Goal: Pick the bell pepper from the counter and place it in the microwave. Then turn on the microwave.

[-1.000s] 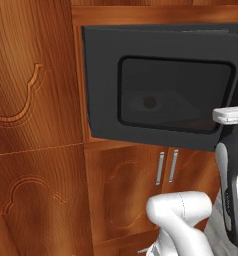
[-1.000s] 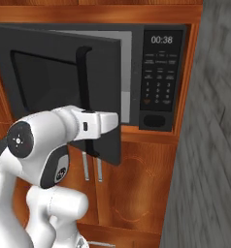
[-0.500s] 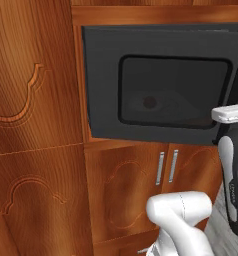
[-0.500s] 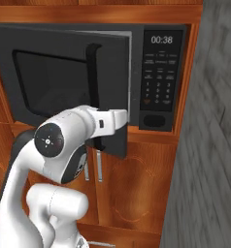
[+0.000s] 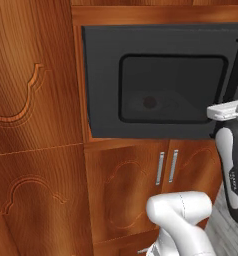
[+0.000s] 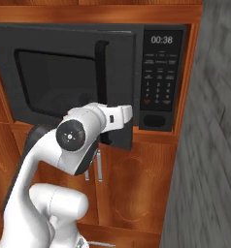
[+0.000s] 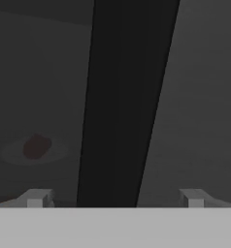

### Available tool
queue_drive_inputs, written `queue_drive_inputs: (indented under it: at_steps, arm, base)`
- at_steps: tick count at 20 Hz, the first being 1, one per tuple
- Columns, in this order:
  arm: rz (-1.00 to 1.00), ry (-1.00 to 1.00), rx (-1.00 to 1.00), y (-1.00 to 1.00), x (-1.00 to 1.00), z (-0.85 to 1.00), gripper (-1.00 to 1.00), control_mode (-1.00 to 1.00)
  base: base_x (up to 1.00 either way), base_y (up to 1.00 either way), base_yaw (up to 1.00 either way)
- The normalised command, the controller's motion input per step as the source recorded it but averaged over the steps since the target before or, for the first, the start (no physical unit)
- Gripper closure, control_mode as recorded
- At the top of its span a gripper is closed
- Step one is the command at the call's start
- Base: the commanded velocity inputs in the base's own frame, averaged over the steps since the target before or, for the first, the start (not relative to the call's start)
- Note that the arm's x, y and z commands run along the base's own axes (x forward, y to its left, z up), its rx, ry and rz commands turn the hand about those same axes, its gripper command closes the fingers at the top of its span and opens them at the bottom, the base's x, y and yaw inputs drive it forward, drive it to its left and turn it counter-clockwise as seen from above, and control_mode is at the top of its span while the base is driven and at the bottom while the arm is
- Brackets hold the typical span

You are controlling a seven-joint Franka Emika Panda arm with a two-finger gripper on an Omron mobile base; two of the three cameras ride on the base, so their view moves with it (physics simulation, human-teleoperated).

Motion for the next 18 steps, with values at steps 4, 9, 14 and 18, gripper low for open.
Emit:
queue_drive_inputs:
  at_steps: [4,9,14,18]
  arm:
    - [0.06,0.0,0.0,0.0,0.39,-0.11,-1.0,-1.0]
    - [0.05,0.0,0.0,0.0,0.41,-0.11,-1.0,-1.0]
    - [0.05,0.0,0.0,0.0,0.44,-0.11,-1.0,-1.0]
    - [0.05,0.0,0.0,0.0,0.44,-0.11,-1.0,-1.0]
  base:
    - [0.0,0.0,0.0]
    - [0.0,0.0,0.0]
    - [0.0,0.0,0.0]
    - [0.0,0.0,0.0]
